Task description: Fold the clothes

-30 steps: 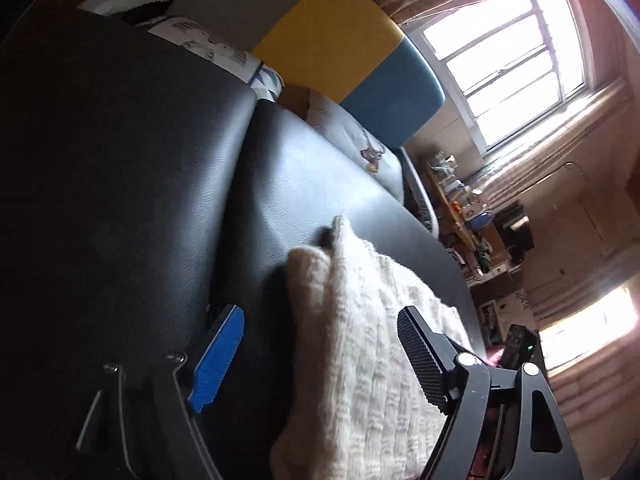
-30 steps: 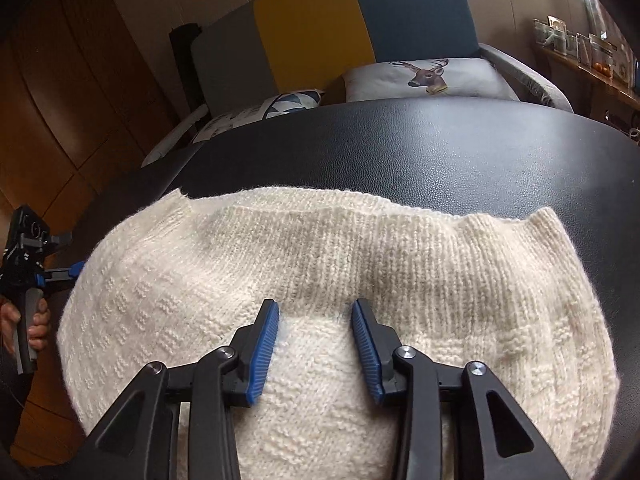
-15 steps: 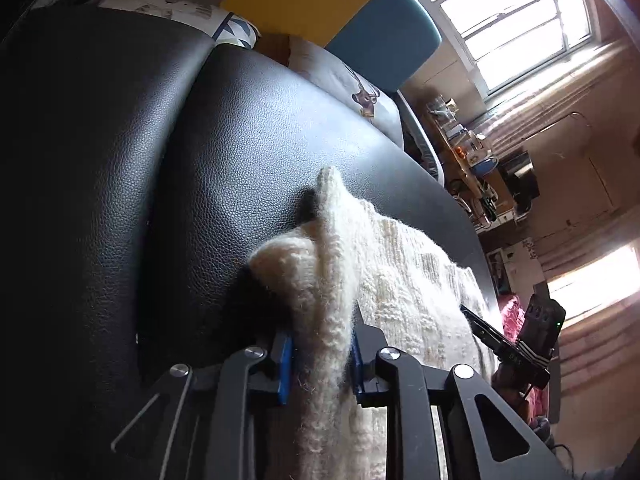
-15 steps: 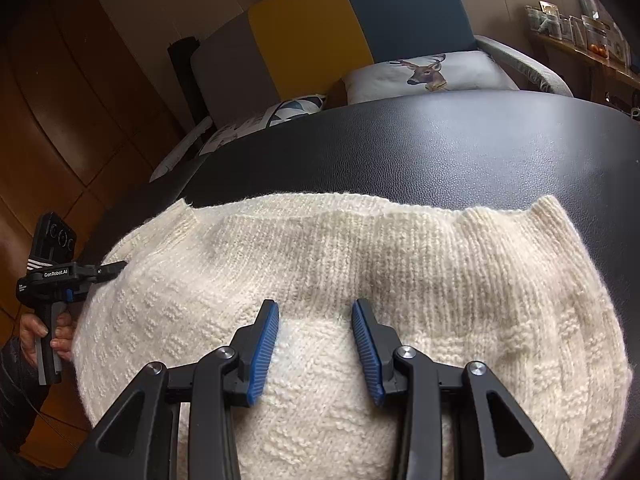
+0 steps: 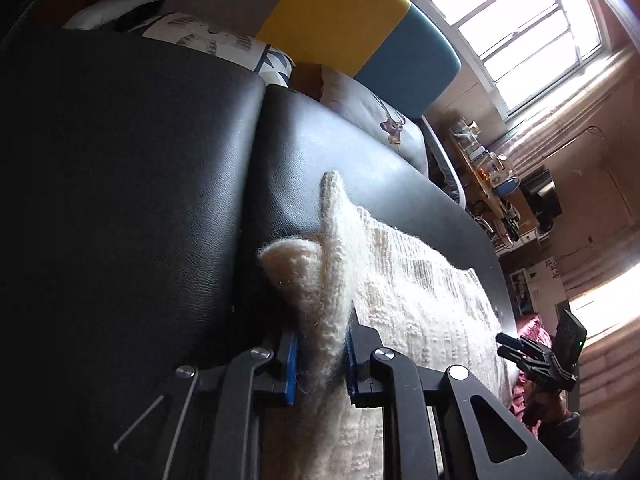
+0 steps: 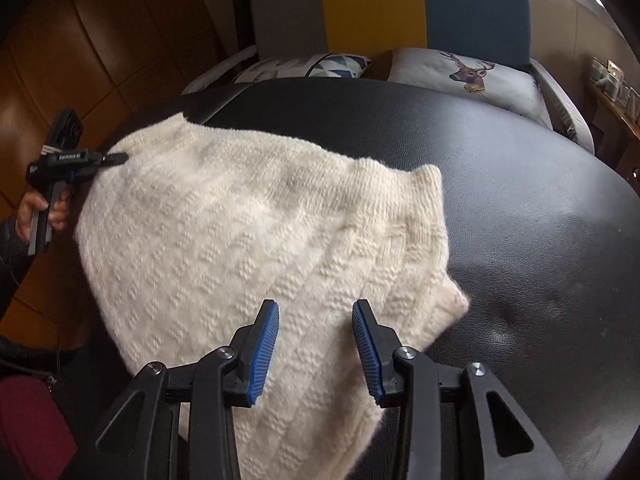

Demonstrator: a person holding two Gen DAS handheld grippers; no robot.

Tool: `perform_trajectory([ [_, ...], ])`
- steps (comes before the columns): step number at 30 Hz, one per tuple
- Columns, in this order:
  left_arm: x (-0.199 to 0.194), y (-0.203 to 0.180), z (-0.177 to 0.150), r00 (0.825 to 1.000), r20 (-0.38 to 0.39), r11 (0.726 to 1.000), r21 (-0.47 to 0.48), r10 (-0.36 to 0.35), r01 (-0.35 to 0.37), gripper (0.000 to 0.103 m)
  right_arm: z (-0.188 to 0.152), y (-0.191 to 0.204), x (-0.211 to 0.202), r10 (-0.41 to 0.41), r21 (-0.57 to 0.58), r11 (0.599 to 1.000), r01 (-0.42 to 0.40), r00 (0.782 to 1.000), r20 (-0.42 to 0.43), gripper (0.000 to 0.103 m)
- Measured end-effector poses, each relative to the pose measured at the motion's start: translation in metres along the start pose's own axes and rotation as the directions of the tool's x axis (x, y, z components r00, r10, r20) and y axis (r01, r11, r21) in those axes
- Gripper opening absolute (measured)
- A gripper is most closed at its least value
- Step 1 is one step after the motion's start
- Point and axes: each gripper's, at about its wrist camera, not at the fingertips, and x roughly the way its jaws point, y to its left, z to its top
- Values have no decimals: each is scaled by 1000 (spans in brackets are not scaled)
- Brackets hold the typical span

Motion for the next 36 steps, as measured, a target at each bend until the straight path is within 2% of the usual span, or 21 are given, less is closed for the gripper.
perform_trajectory([
  [5,-15,-10,12,998,-1,996,61,66,-66,18,2,1,21,-18,-47,999,15,998,-53,39],
  [11,-40,-38,14,1000,3,993,119,24,-24,18,1,-8,27,-6,25,1000,7,999,-39,40],
  [15,-52,-57,17,997,18,996,48,-81,80,18,-3,-8,28,-3,106,994,6,1000,-31,43],
  [19,-57,-89,16,975,59,977,0,-214,214,18,-7,0,31,-2,162,987,4,1000,-17,43],
  [24,-51,-128,20,941,103,942,-58,-323,329,17,-16,19,35,3,203,979,-7,1000,18,43],
  [27,-42,-148,23,934,112,932,-98,-338,349,17,-21,25,35,18,229,973,-28,999,45,43],
  [33,-14,-184,21,939,100,926,-158,-329,342,17,-30,33,36,72,256,962,-97,992,106,43],
  [36,8,-202,13,942,69,927,-169,-328,335,17,-36,33,36,88,260,958,-121,987,135,43],
])
